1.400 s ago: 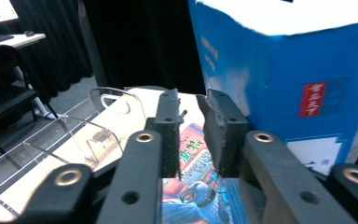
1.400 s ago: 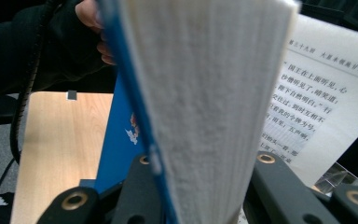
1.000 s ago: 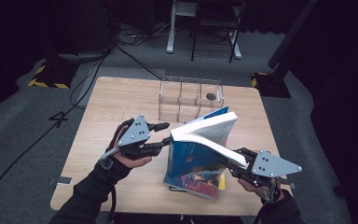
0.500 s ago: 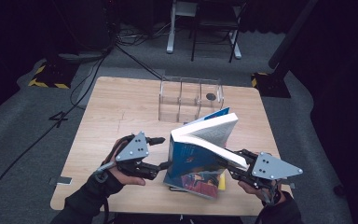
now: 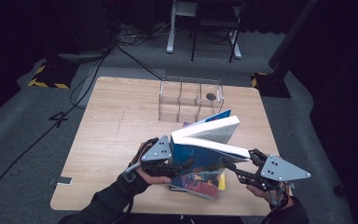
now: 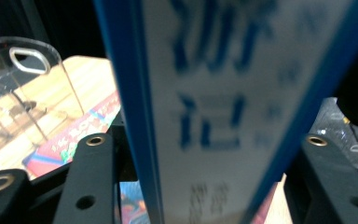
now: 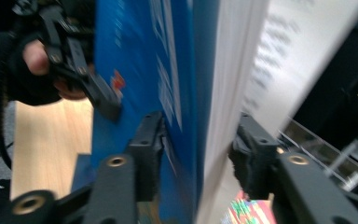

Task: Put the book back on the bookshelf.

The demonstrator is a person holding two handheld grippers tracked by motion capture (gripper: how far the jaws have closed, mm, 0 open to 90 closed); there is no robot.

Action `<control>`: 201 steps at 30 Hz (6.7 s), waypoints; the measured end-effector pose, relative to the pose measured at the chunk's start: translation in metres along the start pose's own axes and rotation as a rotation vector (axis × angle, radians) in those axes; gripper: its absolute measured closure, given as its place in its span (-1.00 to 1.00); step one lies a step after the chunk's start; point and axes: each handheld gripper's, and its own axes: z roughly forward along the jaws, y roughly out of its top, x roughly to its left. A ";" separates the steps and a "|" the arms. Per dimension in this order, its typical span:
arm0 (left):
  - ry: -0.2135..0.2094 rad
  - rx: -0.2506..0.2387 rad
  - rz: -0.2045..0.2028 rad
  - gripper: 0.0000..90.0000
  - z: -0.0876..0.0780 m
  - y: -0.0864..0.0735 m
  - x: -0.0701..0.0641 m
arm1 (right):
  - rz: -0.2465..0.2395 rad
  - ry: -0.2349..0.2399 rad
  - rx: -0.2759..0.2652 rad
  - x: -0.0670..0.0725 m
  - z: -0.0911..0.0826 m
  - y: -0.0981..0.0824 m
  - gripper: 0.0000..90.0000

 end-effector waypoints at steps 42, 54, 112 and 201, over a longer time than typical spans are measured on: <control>0.001 -0.077 0.078 0.26 -0.008 0.074 0.002 | 0.148 -0.009 0.197 -0.004 0.046 -0.063 -0.08; 0.013 -0.087 0.033 0.31 -0.009 0.073 0.009 | 0.142 0.030 0.241 -0.007 0.035 -0.066 -0.21; 0.634 0.029 -0.183 0.33 -0.027 0.074 0.138 | 0.285 -0.117 0.390 -0.040 0.014 -0.123 -0.22; 0.703 0.222 -0.261 0.20 0.022 0.051 0.157 | 0.271 -0.071 0.426 -0.034 0.021 -0.127 -0.23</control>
